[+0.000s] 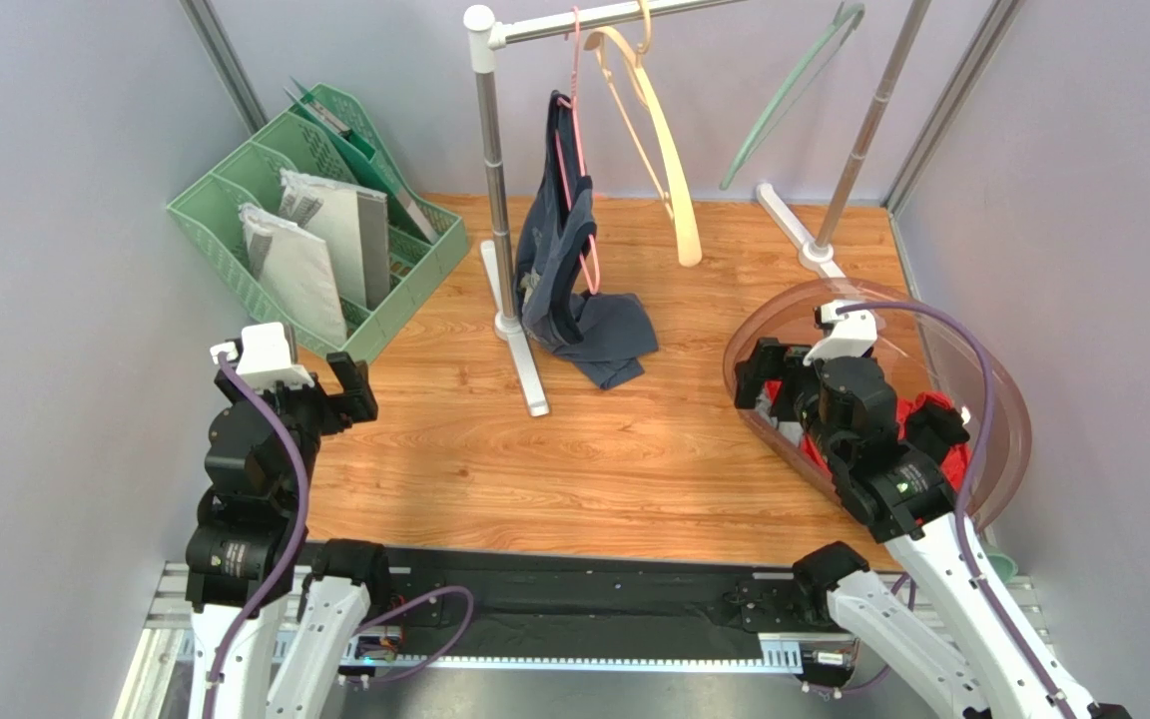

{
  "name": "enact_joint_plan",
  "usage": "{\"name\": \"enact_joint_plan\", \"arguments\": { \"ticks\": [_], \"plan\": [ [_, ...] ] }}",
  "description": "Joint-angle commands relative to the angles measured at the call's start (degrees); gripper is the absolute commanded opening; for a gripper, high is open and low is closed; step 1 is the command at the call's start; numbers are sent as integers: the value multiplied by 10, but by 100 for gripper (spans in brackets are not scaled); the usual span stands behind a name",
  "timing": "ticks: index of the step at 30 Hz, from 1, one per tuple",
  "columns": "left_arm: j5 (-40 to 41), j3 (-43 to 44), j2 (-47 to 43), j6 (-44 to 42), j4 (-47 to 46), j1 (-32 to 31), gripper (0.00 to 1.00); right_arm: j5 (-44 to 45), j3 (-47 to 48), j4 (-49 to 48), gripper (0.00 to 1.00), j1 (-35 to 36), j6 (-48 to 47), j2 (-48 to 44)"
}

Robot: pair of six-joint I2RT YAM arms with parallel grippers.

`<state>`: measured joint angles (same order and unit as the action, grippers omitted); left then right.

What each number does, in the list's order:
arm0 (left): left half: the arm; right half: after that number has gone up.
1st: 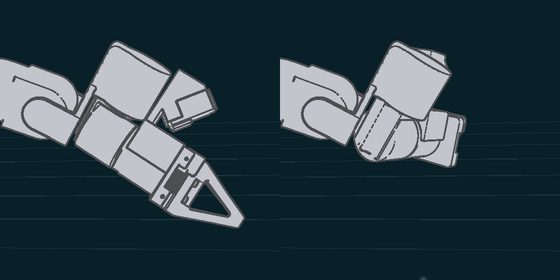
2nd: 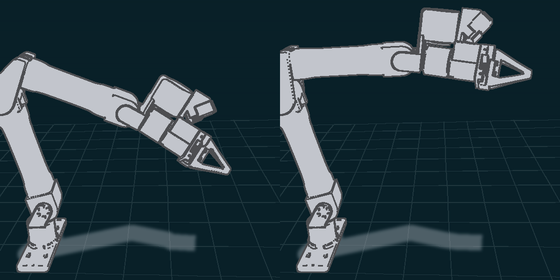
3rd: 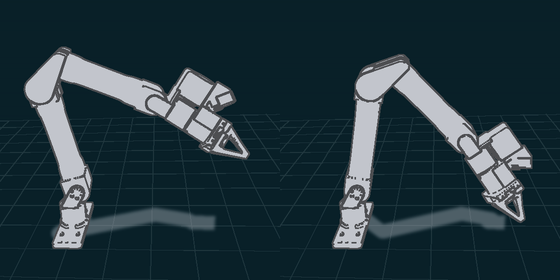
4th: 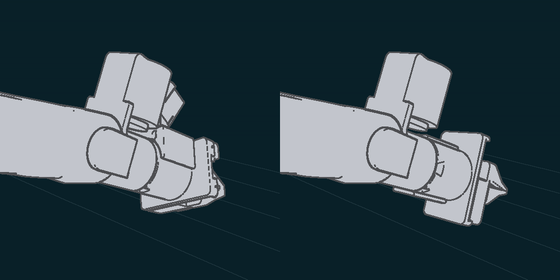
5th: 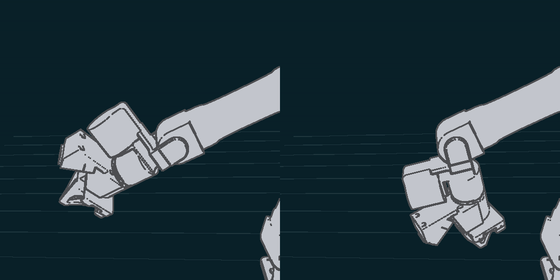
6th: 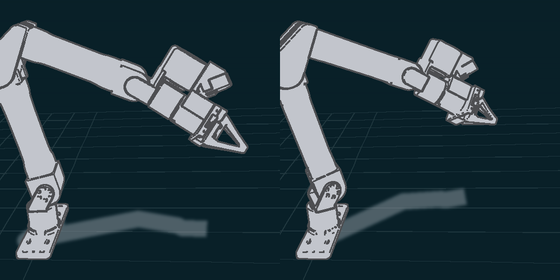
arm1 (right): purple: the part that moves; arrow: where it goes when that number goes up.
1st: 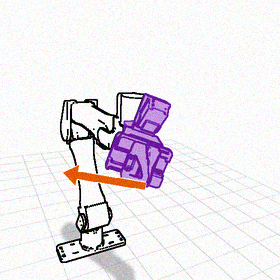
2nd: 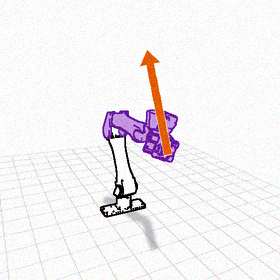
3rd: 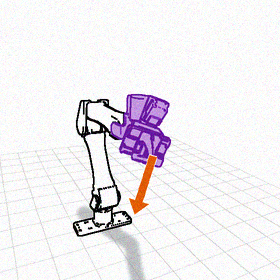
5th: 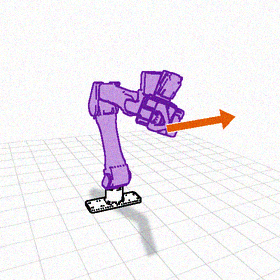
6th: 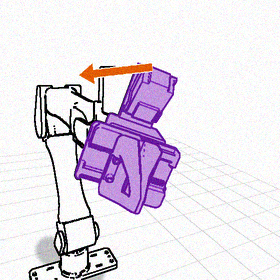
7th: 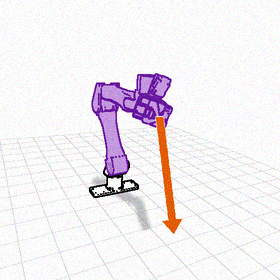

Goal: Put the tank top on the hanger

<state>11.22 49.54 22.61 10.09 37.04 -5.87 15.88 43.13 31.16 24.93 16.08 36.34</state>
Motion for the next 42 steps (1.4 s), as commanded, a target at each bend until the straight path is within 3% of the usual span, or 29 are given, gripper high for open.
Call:
{"name": "enact_joint_plan", "arguments": {
  "ticks": [1,15,20,25,33,36,42],
  "plan": [
    [-3,-2,2,-5,-21,-1,99,-1,20,-20,100,-1,4,0],
    [13,-11,1,-7,-20,-2,99,34,46,6,100,-1,8,7],
    [-8,-11,8,-9,-21,-2,99,69,92,91,100,-1,46,37],
    [-30,-10,16,-10,-21,-1,99,158,121,180,100,-26,111,69],
    [-43,-11,10,-9,-21,-1,99,0,52,160,100,-211,124,115],
    [-49,-11,10,-8,-21,-1,99,-28,33,131,97,-228,127,140],
    [-52,-12,5,-8,-20,-2,99,7,18,101,94,-228,139,213]
  ]
}}
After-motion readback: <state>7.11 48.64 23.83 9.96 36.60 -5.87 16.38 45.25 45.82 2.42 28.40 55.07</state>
